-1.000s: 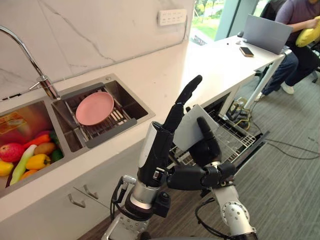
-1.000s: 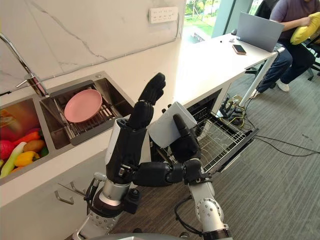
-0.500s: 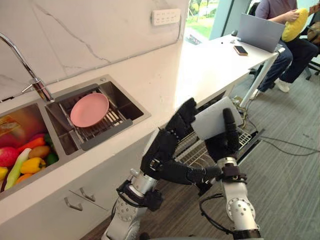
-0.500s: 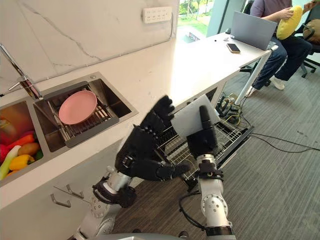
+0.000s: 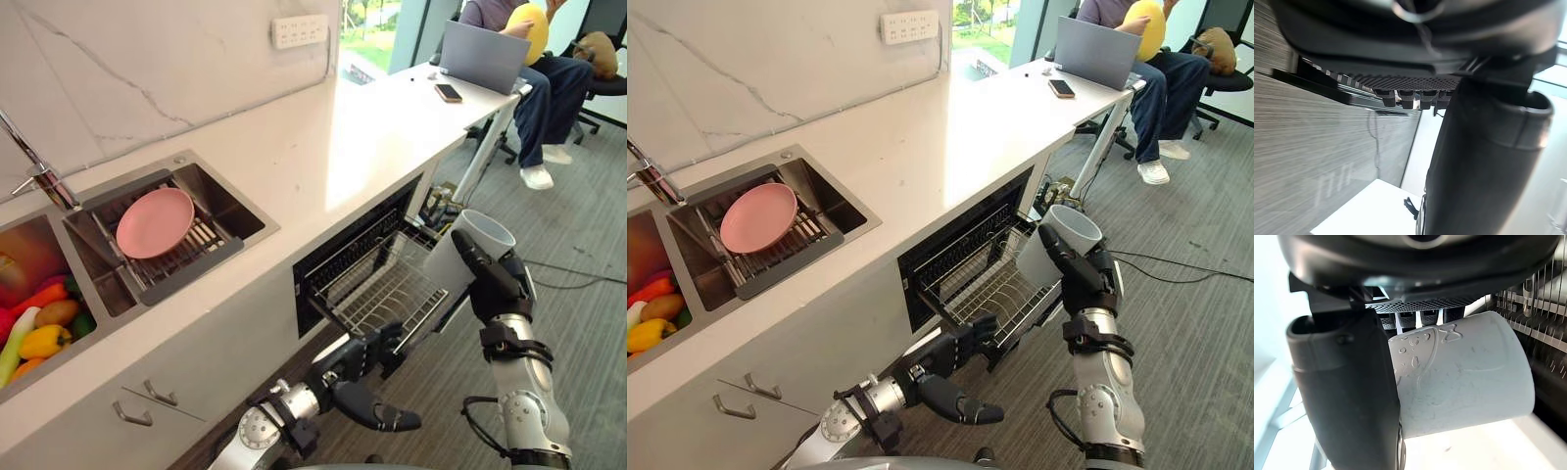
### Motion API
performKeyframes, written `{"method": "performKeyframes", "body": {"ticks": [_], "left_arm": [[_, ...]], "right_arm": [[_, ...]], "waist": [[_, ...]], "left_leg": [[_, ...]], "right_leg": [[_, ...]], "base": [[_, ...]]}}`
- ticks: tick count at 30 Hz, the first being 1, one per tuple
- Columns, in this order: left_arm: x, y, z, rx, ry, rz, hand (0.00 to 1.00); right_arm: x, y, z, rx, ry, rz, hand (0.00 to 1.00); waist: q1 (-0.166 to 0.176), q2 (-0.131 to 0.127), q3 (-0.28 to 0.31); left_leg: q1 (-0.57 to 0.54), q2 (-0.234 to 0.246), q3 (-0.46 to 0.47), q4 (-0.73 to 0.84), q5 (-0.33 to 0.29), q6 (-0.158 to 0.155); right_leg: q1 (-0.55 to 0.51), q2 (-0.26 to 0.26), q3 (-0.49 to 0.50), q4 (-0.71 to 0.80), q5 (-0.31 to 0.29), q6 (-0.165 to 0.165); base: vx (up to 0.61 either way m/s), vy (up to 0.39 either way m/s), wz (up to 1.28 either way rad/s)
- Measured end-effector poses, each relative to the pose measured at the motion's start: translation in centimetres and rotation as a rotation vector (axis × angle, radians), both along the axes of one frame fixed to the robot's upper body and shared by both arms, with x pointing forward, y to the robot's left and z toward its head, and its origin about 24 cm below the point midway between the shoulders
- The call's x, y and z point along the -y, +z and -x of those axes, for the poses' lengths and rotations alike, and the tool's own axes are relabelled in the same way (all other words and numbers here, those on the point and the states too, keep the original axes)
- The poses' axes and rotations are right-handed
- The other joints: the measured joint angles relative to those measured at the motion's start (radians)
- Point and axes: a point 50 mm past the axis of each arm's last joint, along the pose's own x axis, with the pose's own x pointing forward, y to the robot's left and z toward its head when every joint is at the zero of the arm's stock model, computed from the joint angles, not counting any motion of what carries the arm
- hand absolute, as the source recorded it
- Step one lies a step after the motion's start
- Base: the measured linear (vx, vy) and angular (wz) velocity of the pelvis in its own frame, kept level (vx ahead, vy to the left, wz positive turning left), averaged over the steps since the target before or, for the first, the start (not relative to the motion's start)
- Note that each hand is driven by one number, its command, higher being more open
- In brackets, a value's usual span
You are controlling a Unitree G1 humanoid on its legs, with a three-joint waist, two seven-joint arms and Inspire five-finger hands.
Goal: Walk over to the sink, pick up the cup, carry it to the dishwasher, place the cup inside the dishwasher, then close the dishwasher door
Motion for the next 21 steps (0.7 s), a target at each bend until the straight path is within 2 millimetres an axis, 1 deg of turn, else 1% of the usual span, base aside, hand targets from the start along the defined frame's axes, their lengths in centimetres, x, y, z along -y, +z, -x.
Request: {"method": "performKeyframes", "body": {"ticks": [1,4,6,7,9,11,12,13,14,16,17,19,20,21], "left_arm": [[-0.5,-0.9,0.4,-0.034,0.013,-0.04,1.0],[-1.7,-2.8,1.3,-0.106,0.06,-0.114,1.0],[-3.1,-4.3,1.7,-0.165,0.136,-0.18,1.0],[-3.6,-4.8,1.9,-0.184,0.163,-0.197,1.0],[-5.2,-6.1,2.7,-0.227,0.233,-0.261,1.0],[-6.7,-6.9,3.4,-0.219,0.266,-0.359,1.0],[-7.0,-7.1,3.5,-0.215,0.278,-0.378,1.0],[-7.5,-7.1,3.5,-0.21,0.309,-0.399,1.0],[-7.7,-7.1,3.5,-0.194,0.319,-0.409,1.0],[-8.5,-6.6,2.5,-0.137,0.402,-0.417,1.0],[-8.6,-6.5,2.3,-0.127,0.423,-0.414,1.0],[-9.2,-6.2,1.4,-0.09,0.493,-0.402,1.0],[-9.4,-6.0,1.2,-0.081,0.509,-0.4,1.0],[-9.9,-5.9,1.0,-0.066,0.542,-0.403,1.0]], "right_arm": [[0.5,-0.5,0.1,-0.045,-0.001,0.036,0.0],[1.6,-1.5,0.4,-0.146,0.001,0.125,0.0],[2.6,-1.7,0.5,-0.2,0.01,0.211,0.0],[2.8,-1.7,0.4,-0.21,0.013,0.231,0.0],[3.3,-1.4,-0.2,-0.223,0.016,0.286,0.0],[3.6,-0.5,-1.2,-0.214,0.018,0.34,0.0],[3.6,-0.2,-1.6,-0.208,0.016,0.353,0.0],[3.5,0.3,-2.3,-0.198,0.011,0.376,0.0],[3.6,0.5,-2.6,-0.194,0.006,0.387,0.0],[3.4,1.6,-4.0,-0.177,-0.005,0.425,0.0],[3.4,1.8,-4.3,-0.172,-0.009,0.433,0.0],[3.4,3.2,-5.5,-0.143,-0.019,0.471,0.0],[3.3,3.6,-6.0,-0.133,-0.017,0.478,0.0],[3.1,4.4,-6.8,-0.113,-0.013,0.492,0.0]], "waist": [[-0.005,0.0,0.0],[-0.007,0.001,0.003],[-0.006,0.006,0.013],[-0.006,0.008,0.019],[-0.005,0.013,0.051],[-0.003,0.018,0.1],[0.0,0.018,0.111],[0.01,0.019,0.13],[0.019,0.02,0.139],[0.045,0.017,0.187],[0.052,0.016,0.198],[0.076,0.011,0.229],[0.08,0.008,0.239],[0.082,0.004,0.258]], "left_leg": [[0.0,0.0,0.001,0.0,0.0,0.0],[0.0,0.001,0.003,0.001,0.0,0.0],[-0.006,0.0,-0.005,0.009,0.0,0.001],[-0.007,-0.001,-0.007,0.012,0.0,0.001],[-0.019,-0.001,-0.017,0.026,0.0,0.001],[-0.045,-0.001,-0.036,0.046,0.003,0.005],[-0.053,-0.001,-0.038,0.049,0.004,0.007],[-0.074,0.001,-0.04,0.054,0.004,0.006],[-0.083,0.001,-0.041,0.054,0.004,0.006],[-0.106,0.003,-0.049,0.069,0.006,0.008],[-0.111,0.002,-0.052,0.071,0.006,0.008],[-0.146,0.003,-0.067,0.078,0.012,0.012],[-0.152,0.003,-0.069,0.079,0.015,0.017],[-0.164,0.002,-0.077,0.081,0.019,0.021]], "right_leg": [[-0.001,0.0,0.0,0.0,0.0,0.0],[-0.002,-0.003,0.002,0.0,0.001,-0.001],[0.0,0.0,-0.006,0.0,0.003,0.0],[0.0,-0.001,-0.007,0.0,0.004,0.0],[0.0,-0.002,-0.015,0.0,0.008,-0.001],[-0.008,-0.006,-0.029,-0.001,0.013,-0.004],[-0.014,-0.007,-0.03,-0.003,0.015,-0.005],[-0.03,-0.009,-0.033,0.0,0.02,-0.007],[-0.038,-0.009,-0.035,0.0,0.024,-0.009],[-0.049,-0.009,-0.043,0.0,0.033,-0.013],[-0.05,-0.009,-0.048,0.0,0.034,-0.013],[-0.072,-0.01,-0.062,0.004,0.037,-0.015],[-0.078,-0.009,-0.064,0.005,0.037,-0.015],[-0.084,-0.01,-0.071,0.006,0.038,-0.014]], "base": [[0.0,-0.003,-0.05],[-0.01,-0.002,-0.03],[-0.03,-0.017,0.09],[-0.05,-0.018,0.11],[-0.08,-0.003,0.14],[-0.1,0.004,0.23],[-0.09,0.018,0.15],[-0.07,0.019,0.08],[-0.07,0.024,0.09],[-0.05,0.018,0.11],[-0.04,0.017,0.19],[-0.01,0.022,0.19],[0.03,0.02,0.16],[0.04,0.019,0.19]]}}
